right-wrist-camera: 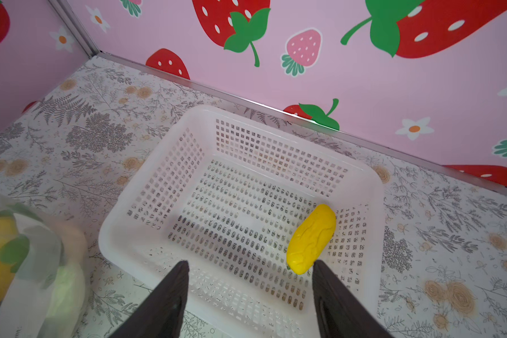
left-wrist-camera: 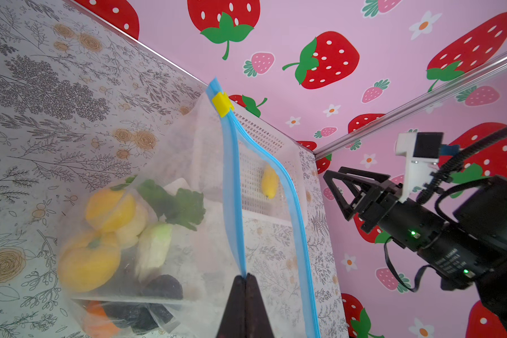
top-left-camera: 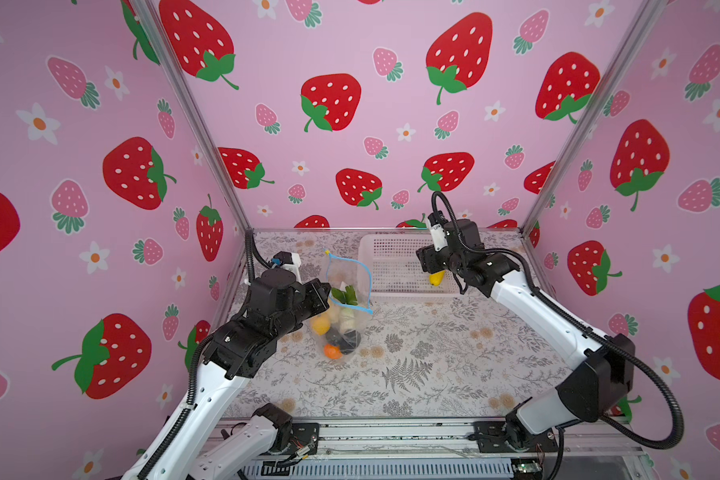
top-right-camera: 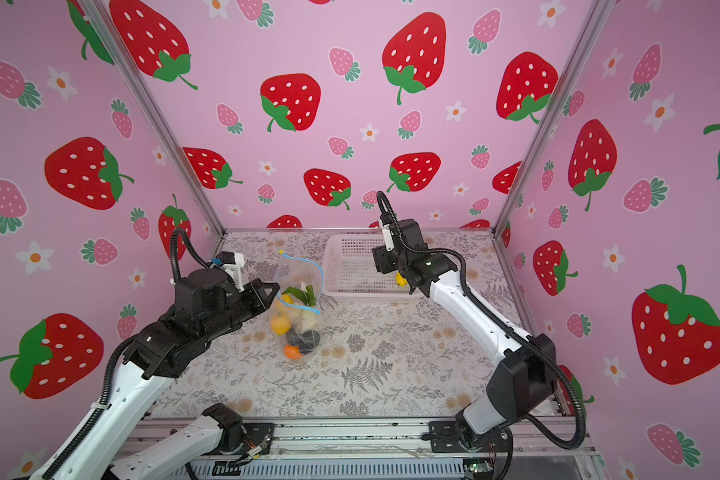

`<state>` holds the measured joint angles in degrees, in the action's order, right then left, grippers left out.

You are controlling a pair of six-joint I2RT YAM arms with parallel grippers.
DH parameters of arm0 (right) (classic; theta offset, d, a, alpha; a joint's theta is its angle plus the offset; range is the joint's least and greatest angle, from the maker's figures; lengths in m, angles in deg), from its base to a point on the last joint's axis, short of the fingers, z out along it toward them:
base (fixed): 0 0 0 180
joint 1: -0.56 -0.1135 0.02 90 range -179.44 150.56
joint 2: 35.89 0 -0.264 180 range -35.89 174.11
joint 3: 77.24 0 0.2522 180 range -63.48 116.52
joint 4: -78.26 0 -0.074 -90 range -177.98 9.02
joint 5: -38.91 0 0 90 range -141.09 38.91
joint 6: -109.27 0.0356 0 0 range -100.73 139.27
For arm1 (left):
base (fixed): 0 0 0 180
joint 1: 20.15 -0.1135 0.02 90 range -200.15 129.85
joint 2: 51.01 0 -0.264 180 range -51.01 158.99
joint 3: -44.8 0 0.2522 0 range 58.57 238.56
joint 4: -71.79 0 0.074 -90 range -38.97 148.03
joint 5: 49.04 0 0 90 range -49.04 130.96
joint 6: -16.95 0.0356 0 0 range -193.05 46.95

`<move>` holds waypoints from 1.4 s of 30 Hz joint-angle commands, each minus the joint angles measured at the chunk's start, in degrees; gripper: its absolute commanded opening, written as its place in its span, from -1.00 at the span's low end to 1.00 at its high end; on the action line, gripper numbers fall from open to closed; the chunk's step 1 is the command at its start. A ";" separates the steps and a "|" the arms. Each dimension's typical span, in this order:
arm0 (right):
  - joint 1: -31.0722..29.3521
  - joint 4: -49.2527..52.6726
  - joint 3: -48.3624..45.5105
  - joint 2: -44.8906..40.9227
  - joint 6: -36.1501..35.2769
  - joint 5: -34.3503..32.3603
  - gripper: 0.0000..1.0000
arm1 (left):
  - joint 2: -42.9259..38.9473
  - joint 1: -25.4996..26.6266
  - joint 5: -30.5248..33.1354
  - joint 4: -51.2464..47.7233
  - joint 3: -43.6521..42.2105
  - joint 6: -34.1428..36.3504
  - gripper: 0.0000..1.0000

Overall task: Place the food in the zip-top bag and seal the zipper
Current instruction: 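Move the right gripper over the yellow banana in the basket and lower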

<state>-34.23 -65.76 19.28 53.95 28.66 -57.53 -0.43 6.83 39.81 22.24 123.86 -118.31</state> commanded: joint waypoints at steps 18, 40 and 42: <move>11.46 -4.83 -1.73 16.06 2.74 0.72 0.35 | 1.73 -0.18 -2.36 2.24 0.35 -0.37 -1.00; 13.69 -4.86 2.70 26.04 3.80 1.87 0.39 | 1.36 -0.20 -2.11 1.84 0.26 -0.80 -1.00; 13.78 -4.64 3.30 27.01 3.79 1.87 0.39 | 1.36 -0.18 -2.10 1.82 0.17 -0.80 -1.00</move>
<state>-21.05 -71.29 20.70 79.32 31.70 -55.13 1.54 6.83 37.48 23.62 123.82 -118.57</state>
